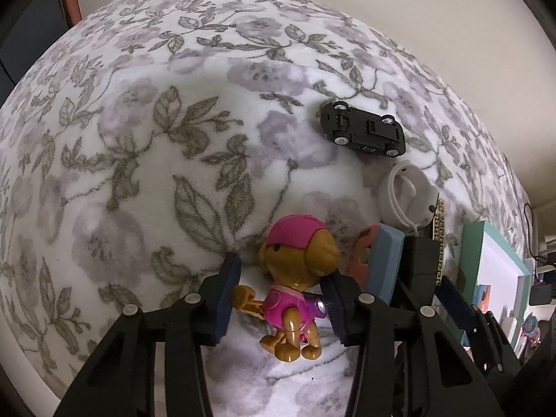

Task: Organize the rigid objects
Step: 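Grasp the pink-helmet dog figure with the left tool while the right tool grasps the black charger, then lift and carry the dog figure and black charger over the tray with both tools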

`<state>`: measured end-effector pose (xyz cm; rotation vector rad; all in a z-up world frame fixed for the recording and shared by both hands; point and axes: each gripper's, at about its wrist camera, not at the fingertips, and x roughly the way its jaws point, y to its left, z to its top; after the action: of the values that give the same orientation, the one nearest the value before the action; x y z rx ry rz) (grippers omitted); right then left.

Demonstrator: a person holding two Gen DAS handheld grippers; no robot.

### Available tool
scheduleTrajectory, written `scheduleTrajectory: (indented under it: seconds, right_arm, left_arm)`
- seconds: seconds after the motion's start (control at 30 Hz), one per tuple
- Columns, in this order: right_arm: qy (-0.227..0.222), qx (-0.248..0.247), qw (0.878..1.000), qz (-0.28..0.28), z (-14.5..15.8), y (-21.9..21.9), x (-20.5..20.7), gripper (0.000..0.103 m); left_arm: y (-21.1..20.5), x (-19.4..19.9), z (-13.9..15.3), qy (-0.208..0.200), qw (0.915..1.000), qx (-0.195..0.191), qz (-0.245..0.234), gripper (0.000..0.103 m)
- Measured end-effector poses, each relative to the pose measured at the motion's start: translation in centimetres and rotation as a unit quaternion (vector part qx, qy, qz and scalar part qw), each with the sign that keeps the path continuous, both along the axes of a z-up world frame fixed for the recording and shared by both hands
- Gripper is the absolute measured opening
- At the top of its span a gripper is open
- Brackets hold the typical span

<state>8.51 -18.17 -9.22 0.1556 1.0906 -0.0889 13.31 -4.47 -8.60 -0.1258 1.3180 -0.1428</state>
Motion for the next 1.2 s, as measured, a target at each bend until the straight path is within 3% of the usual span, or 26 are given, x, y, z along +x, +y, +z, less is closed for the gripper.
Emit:
scheduleTrajectory:
  seconds: [0.33,0.77,1.2]
  right_arm:
    - [-0.006,0.022,1.000,-0.011,1.0,-1.0,-0.9,0.063]
    - [-0.045,0.037,0.998,-0.023,4.6,-1.7,-2.3,0.063]
    - [-0.074,0.058,0.995,-0.032,7.0,-2.6,-3.6,0.063]
  left_arm:
    - [0.6,-0.3,1.7,-0.018,0.9997,-0.019,0.001,0.047]
    - [0.8,-0.7,6.2,-0.076,0.9965,-0.035,0.000,0.047]
    - [0.7,-1.2,7.7,-0.095,0.9947,-0.041,-0.003,0.047]
